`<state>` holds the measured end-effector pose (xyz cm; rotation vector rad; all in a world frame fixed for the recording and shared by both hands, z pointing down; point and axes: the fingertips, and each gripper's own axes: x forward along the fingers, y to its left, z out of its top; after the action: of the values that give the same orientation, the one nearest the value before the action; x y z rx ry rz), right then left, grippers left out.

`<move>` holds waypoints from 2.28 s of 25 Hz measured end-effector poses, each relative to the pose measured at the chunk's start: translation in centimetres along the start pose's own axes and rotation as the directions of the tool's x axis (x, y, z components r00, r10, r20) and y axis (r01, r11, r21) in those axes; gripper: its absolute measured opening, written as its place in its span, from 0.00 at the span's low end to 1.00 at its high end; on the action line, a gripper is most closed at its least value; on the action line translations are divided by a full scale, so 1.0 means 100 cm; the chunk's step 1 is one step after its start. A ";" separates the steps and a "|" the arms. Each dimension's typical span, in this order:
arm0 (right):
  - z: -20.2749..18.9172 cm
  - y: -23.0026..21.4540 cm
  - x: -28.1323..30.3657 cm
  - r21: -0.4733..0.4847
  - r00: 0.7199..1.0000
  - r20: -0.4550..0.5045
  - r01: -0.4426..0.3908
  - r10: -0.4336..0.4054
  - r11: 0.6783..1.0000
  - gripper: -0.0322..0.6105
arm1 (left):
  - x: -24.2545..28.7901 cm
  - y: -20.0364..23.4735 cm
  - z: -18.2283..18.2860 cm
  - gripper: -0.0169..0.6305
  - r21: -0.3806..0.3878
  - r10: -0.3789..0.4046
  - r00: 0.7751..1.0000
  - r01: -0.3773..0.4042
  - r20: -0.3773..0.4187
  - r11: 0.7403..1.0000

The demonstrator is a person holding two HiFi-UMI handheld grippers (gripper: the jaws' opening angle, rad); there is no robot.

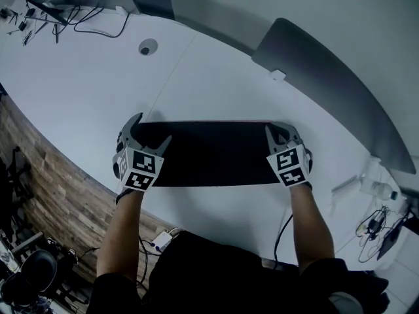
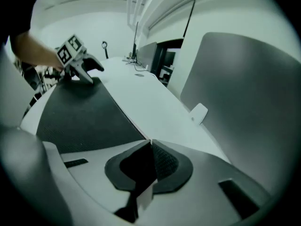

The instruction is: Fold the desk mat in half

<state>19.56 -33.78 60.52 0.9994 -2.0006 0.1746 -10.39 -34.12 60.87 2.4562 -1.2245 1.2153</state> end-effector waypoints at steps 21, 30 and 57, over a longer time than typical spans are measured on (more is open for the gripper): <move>-0.009 0.004 0.000 0.135 0.981 0.013 -0.192 0.192 0.972 0.23 | 0.002 0.000 0.000 0.65 -0.007 0.000 1.000 0.000 -0.008 1.000; -0.006 0.005 -0.001 0.083 0.988 0.014 -0.153 0.153 0.985 0.05 | 0.001 -0.002 0.000 0.65 0.016 0.019 0.999 -0.019 -0.032 1.000; -0.020 -0.018 -0.018 0.132 0.997 -0.005 -0.081 0.083 0.988 0.08 | -0.011 0.004 0.015 0.65 0.010 0.055 0.998 -0.055 0.012 0.998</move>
<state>22.64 -33.00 59.98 0.9969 -2.0434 0.3602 -10.13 -34.39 59.04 2.4558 -1.3006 1.2251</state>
